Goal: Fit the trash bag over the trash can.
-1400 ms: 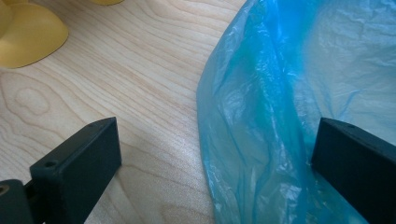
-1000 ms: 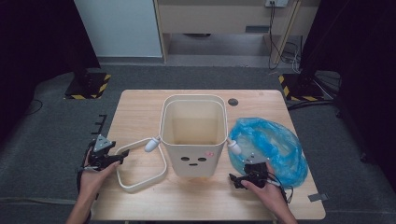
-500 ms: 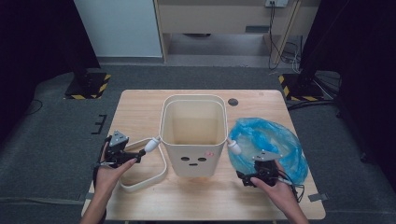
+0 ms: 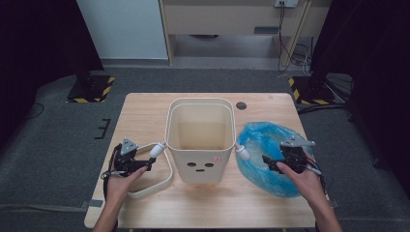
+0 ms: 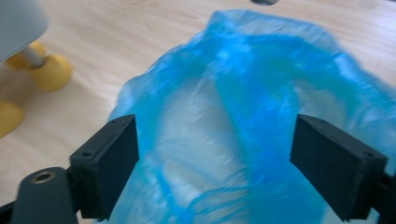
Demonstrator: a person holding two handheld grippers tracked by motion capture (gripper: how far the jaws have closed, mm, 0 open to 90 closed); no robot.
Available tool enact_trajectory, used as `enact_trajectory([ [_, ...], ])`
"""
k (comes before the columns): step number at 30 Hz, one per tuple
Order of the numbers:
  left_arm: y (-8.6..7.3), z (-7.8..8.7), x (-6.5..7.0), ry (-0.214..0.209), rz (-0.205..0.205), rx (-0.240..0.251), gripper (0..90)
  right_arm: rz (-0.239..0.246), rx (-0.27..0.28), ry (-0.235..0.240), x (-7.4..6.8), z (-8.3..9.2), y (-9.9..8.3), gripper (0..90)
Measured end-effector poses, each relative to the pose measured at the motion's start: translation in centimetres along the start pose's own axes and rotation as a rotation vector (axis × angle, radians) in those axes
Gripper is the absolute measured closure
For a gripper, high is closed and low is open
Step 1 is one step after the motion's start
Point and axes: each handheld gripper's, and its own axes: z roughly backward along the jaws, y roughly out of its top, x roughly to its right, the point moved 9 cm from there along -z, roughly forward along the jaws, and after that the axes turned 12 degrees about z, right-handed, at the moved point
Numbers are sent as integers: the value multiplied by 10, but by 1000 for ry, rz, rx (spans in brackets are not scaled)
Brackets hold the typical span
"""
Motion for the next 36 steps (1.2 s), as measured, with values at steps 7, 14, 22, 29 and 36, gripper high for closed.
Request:
enact_trajectory([
  [7,-1,4,-2,9,9,16,77,-21,-9,-35,25,-4,11,242],
  [14,-1,7,-3,20,24,27,82,-50,-17,-45,39,-8,8,298],
  [22,-3,5,-2,24,15,21,85,-87,-74,-29,32,-42,-21,198],
  [29,-5,7,-6,27,19,20,89,-72,-124,1,24,-65,-43,211],
  [36,-7,9,-11,5,81,34,91,-63,-90,-7,29,-67,-44,651],
])
